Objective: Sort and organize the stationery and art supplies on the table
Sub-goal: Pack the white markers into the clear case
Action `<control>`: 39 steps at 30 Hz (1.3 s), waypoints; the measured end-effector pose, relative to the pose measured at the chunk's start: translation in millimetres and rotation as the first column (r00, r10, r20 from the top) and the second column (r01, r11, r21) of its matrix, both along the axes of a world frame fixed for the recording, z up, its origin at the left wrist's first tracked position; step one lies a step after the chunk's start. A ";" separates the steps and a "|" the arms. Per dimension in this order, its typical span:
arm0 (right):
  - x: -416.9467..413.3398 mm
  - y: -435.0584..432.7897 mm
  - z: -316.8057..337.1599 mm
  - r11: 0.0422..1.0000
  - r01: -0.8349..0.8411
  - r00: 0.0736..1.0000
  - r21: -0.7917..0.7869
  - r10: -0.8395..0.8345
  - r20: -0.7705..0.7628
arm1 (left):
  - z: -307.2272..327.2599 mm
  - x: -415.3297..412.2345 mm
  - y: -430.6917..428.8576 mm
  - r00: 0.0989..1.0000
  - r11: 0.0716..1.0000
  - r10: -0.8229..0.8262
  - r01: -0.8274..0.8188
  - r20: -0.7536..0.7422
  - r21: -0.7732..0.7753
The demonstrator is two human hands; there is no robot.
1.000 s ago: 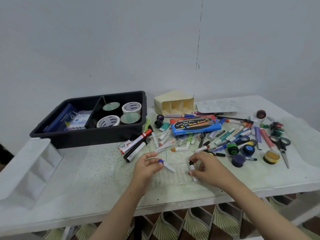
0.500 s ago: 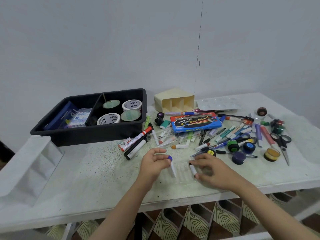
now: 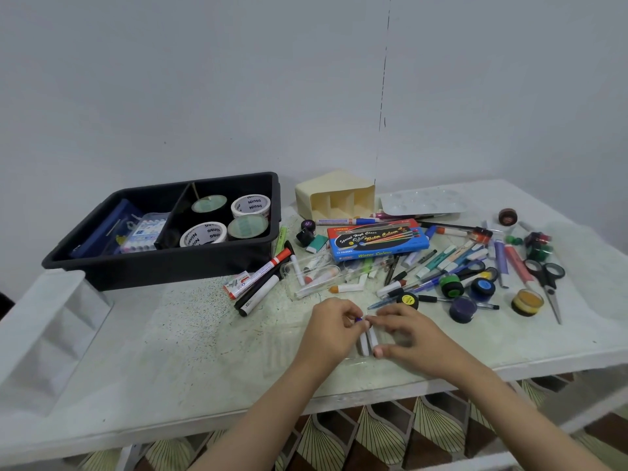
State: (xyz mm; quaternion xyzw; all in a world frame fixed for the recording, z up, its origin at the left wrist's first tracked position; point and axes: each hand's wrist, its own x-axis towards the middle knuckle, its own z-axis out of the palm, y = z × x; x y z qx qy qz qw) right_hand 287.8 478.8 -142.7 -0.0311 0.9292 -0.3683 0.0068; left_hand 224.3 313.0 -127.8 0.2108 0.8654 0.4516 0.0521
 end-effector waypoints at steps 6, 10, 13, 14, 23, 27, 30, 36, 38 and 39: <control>-1.0 1.2 -2.2 1.000 -0.001 1.000 0.002 0.001 -0.007 | -3.7 -3.6 -15.1 0.968 0.984 -0.160 0.142 -0.194 -0.104; -1.0 1.6 -3.0 1.000 -0.003 1.000 -0.004 0.003 -0.013 | -10.2 -8.7 -21.6 0.959 0.954 -0.258 0.235 -0.117 -0.185; -1.1 1.8 -3.5 1.000 -0.002 1.000 -0.003 0.002 -0.013 | -13.1 -8.0 -23.6 0.955 0.952 -0.269 0.244 -0.128 -0.183; -1.1 1.7 -3.3 1.000 -0.005 1.000 -0.003 0.005 -0.013 | -13.8 -7.8 -23.7 0.955 0.954 -0.268 0.245 -0.130 -0.170; 3.7 -2.6 -2.7 0.999 0.030 0.996 -0.022 -0.032 -0.078 | -10.3 -5.1 -20.4 0.960 0.955 -0.256 0.234 -0.111 -0.180; 4.7 -2.5 -3.6 1.000 0.005 0.994 -0.002 -0.006 -0.106 | -9.9 -4.1 -19.0 0.960 0.954 -0.243 0.210 -0.139 -0.216; 2.3 -2.6 -4.7 1.000 0.021 0.994 -0.009 -0.022 -0.111 | -11.8 -2.8 -17.9 0.963 0.959 -0.225 0.191 -0.151 -0.209; 0.4 -1.6 0.9 1.000 0.009 0.997 0.020 -0.007 -0.076 | -11.3 -5.5 -19.3 0.965 0.963 -0.238 0.219 -0.114 -0.156; 0.7 -1.2 7.4 0.999 0.012 0.993 0.033 -0.008 -0.117 | -11.0 -7.0 -20.8 0.957 0.959 -0.261 0.242 -0.127 -0.147; 0.1 -0.7 12.2 0.999 0.023 0.988 0.044 -0.016 -0.151 | -10.3 -7.5 -21.5 0.955 0.961 -0.265 0.248 -0.136 -0.125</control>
